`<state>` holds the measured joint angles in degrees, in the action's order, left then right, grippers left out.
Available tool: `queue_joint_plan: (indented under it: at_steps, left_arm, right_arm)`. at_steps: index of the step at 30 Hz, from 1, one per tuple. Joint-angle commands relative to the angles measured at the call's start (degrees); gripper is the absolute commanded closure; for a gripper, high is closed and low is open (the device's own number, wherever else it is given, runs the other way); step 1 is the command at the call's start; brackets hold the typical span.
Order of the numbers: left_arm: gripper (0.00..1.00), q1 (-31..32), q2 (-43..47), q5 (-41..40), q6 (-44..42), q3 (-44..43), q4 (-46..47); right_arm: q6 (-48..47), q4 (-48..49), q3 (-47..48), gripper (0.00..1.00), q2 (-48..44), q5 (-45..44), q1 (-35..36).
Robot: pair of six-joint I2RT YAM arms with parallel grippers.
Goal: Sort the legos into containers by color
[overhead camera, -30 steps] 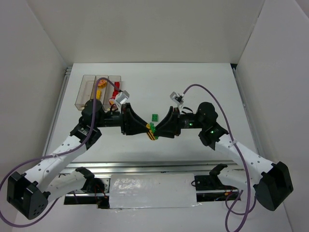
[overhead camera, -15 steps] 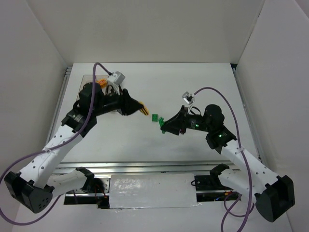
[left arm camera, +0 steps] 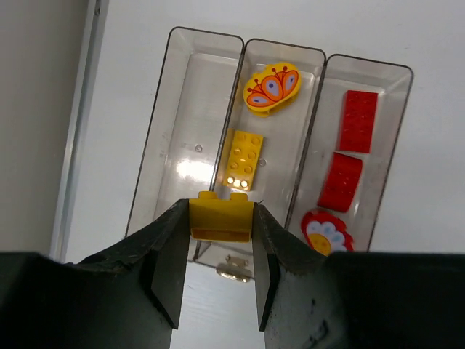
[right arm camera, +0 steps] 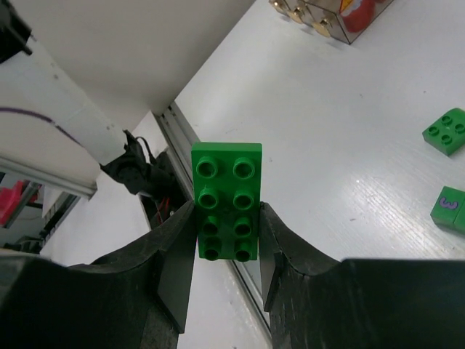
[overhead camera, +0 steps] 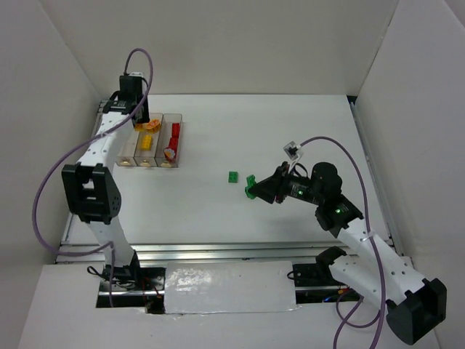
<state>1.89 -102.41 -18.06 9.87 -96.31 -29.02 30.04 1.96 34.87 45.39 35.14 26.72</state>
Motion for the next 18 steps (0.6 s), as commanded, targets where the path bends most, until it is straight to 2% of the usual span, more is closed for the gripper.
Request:
queue_joint_plan:
  at_steps: [1,3,11,12,15,17,18]
  left_arm:
    - [1.0,0.22,-5.59,-4.88,-9.25,-7.57,-2.01]
    - [1.0,-0.48,-7.71,-1.9,-8.81,-7.32,-0.54]
    - [1.0,-0.57,-12.02,-1.98,-7.67,-3.71,2.47]
    - [0.97,-0.57,-12.2,-1.63,-7.58,-2.31,3.08]
    - [0.62,-0.57,-13.51,0.3,-6.71,-2.03,3.44]
    - [0.52,-0.57,-15.09,0.75,-6.09,-2.47,2.57]
    - [0.41,-0.57,-15.62,1.1,-6.09,-3.09,2.04]
  right_arm:
    - [-1.39,-0.02,-1.56,1.0,-0.91,2.48,-0.35]
    - [-1.56,0.68,-2.26,1.0,-0.65,3.18,-0.27]
    - [-1.57,2.17,-2.0,1.0,1.81,6.09,-0.27]
    - [-1.3,2.35,-1.83,1.0,2.25,6.26,-0.44]
    - [-1.39,2.09,-1.13,1.0,3.04,6.52,-0.27]
    - [-1.3,2.17,-0.95,1.0,3.48,6.61,-0.27]
    - [-1.04,2.17,-0.95,1.0,3.39,6.61,-0.27]
